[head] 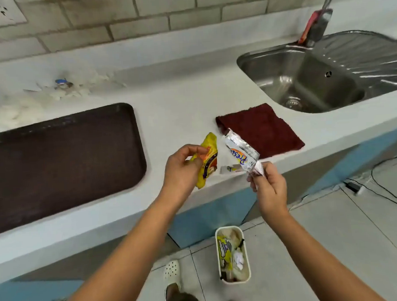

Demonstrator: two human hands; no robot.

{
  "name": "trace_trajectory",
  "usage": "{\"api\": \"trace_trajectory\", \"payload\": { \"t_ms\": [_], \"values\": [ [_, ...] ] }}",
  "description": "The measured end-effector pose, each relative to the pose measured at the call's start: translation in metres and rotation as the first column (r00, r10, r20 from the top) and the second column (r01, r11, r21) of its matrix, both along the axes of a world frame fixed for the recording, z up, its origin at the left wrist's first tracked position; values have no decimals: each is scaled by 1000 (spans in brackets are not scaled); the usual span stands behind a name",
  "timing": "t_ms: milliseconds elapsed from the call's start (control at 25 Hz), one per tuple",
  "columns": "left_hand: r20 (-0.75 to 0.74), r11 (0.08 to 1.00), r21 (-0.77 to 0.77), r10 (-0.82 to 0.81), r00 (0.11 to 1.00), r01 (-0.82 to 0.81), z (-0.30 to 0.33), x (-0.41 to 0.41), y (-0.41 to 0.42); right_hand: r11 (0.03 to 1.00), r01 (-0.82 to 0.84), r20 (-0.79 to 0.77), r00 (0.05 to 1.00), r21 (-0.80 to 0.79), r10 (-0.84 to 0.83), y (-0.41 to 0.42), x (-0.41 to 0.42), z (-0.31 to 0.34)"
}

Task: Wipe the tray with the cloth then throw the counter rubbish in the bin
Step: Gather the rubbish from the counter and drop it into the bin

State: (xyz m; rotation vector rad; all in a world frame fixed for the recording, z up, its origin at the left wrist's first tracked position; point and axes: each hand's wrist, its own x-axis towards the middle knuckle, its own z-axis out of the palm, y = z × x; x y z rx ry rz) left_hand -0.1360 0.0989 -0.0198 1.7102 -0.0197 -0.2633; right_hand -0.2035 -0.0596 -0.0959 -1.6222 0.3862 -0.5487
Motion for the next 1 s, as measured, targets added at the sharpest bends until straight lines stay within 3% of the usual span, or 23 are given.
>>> {"api": "trace_trajectory", "payload": {
  "t_ms": [120,240,320,440,520,600,760,1000],
  "values": [
    [-129,990,77,-110,986,121,-56,-66,-29,999,35,-117,993,42,-30,-20,-78,-64],
    [-325,955,152,-195,926,254,-118,-112,-39,999,45,-361,931,-9,-45,-43,-145,-126],
    [-459,935,211,-164,873,286,-159,-126,-39,999,-9,-579,815,-48,-21,-53,-178,-165],
    [-603,931,245,-73,795,272,-208,-133,-35,991,-136,-839,540,3,76,-55,-208,-218],
    [-662,928,270,-15,749,258,-233,-135,-32,982,-180,-915,384,61,127,-51,-215,-246],
    [-695,918,303,27,719,257,-264,-134,-30,974,-208,-945,291,91,151,-45,-213,-273],
    [-772,917,290,54,633,275,-324,-131,-23,984,-137,-957,251,113,144,-31,-198,-328],
    [-833,891,258,9,553,374,-403,-121,-17,989,91,-944,319,115,81,-17,-178,-406]
  ]
}}
